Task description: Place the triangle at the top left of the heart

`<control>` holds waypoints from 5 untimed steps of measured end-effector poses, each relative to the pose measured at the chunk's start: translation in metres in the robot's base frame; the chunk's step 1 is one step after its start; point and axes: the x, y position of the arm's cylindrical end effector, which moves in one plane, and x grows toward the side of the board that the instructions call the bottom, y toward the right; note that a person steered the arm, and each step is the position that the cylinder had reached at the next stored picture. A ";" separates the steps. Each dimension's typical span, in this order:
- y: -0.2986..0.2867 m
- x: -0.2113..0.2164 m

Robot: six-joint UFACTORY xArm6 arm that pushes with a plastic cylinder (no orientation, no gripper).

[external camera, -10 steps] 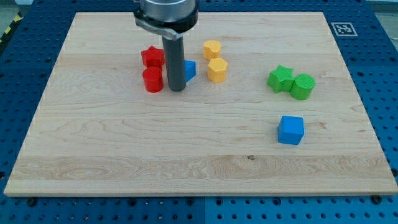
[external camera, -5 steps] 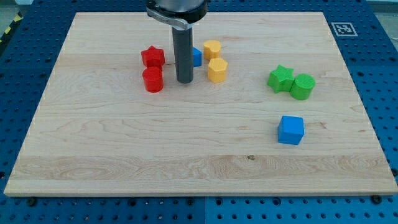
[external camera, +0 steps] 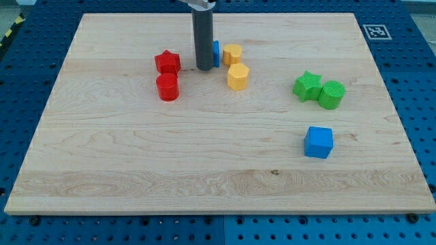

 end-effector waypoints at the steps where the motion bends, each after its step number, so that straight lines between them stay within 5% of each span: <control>1: 0.022 0.010; 5: 0.021 -0.017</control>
